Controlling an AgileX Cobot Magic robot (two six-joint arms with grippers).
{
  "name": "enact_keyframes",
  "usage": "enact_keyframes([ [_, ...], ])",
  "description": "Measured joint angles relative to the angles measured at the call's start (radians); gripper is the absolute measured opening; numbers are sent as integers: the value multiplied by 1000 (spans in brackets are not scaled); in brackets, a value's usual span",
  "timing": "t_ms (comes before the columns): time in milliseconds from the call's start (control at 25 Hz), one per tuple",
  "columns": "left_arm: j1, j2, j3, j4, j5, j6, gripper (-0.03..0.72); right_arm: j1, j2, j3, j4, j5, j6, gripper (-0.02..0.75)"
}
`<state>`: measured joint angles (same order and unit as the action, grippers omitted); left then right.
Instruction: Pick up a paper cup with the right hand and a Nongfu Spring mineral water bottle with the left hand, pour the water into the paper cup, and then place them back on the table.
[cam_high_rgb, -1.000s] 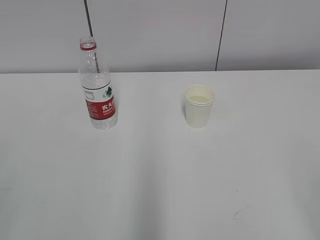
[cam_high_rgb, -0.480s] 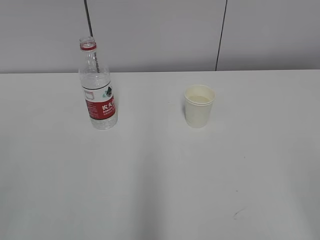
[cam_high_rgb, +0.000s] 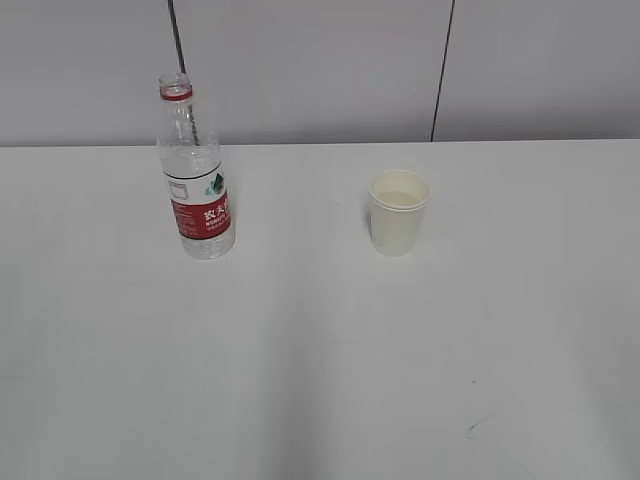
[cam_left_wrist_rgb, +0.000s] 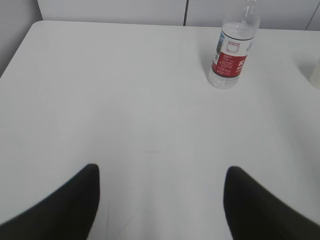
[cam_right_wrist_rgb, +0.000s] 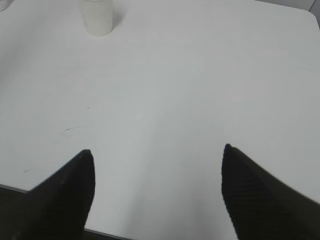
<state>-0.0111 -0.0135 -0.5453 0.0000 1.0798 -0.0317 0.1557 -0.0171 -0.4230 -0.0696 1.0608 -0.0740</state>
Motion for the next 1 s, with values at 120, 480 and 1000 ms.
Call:
enact_keyframes([
  [120,0,0,0,0,0,0,467,0,0,0,0,0,0,582],
  [480,0,0,0,0,0,0,467,0,0,0,0,0,0,582],
  [1000,0,0,0,0,0,0,467,0,0,0,0,0,0,582],
])
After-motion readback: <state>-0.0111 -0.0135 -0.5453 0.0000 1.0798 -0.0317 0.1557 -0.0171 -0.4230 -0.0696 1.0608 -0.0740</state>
